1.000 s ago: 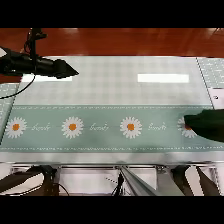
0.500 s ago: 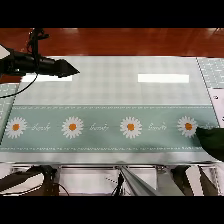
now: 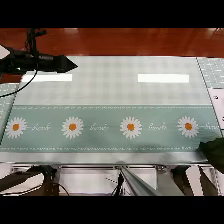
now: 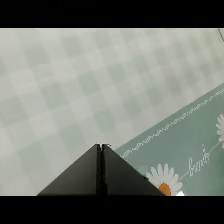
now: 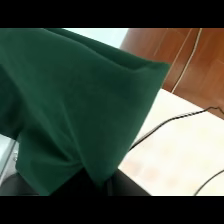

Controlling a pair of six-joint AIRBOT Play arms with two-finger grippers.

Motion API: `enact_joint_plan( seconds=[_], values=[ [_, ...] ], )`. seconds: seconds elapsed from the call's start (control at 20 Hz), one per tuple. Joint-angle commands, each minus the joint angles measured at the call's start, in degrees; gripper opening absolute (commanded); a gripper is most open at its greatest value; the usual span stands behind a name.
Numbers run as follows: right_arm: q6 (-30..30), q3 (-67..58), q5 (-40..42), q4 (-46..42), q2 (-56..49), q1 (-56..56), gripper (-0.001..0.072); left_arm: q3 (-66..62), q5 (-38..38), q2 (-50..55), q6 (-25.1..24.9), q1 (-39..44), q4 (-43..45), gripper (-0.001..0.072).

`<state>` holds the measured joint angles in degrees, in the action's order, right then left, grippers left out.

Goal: Fold the shirts.

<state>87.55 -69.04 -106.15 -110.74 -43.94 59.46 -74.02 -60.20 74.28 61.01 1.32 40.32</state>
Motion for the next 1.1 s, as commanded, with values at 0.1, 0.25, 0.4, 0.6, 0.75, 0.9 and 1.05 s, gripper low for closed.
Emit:
enact_joint_plan(
  seconds=[0.1, 0.25, 0.4, 0.6, 0.75, 0.9, 1.05],
  values=[
    [-0.9, 0.0, -0.2, -1.0, 0.2, 0.0, 0.0299, -0.1, 4.8, 0.0, -1.4, -2.1, 0.0, 0.0028],
    [-1.6, 0.0, -0.2, -0.9, 1.6, 0.0, 0.0448, -0.1, 4.8, 0.0, -1.4, -3.3, 0.0, 0.0028],
    [-1.7, 0.0, -0.2, -0.9, 3.6, 0.0, 0.0448, -0.1, 4.7, 0.0, -1.4, -3.9, 0.0, 0.0028],
    [-1.6, 0.0, 0.8, 0.4, 4.4, 0.0, 0.0447, -0.1, 4.7, 0.0, -1.4, -3.9, 0.0, 0.0028],
    [-1.7, 0.0, 5.4, 8.2, 4.4, 0.0, 0.0447, -0.1, 3.6, 0.0, -1.4, -3.9, 0.0, 0.0029],
    [-1.7, 0.0, 12.2, 18.9, 4.4, 0.0, 0.0447, -0.1, -0.7, 0.0, -1.4, -3.9, 0.0, 0.0424],
    [-4.4, 0.6, 18.3, 38.6, 3.8, -0.6, 0.0447, -0.1, -4.8, -0.2, -1.8, -2.9, 4.0, 0.0445]
  ],
)
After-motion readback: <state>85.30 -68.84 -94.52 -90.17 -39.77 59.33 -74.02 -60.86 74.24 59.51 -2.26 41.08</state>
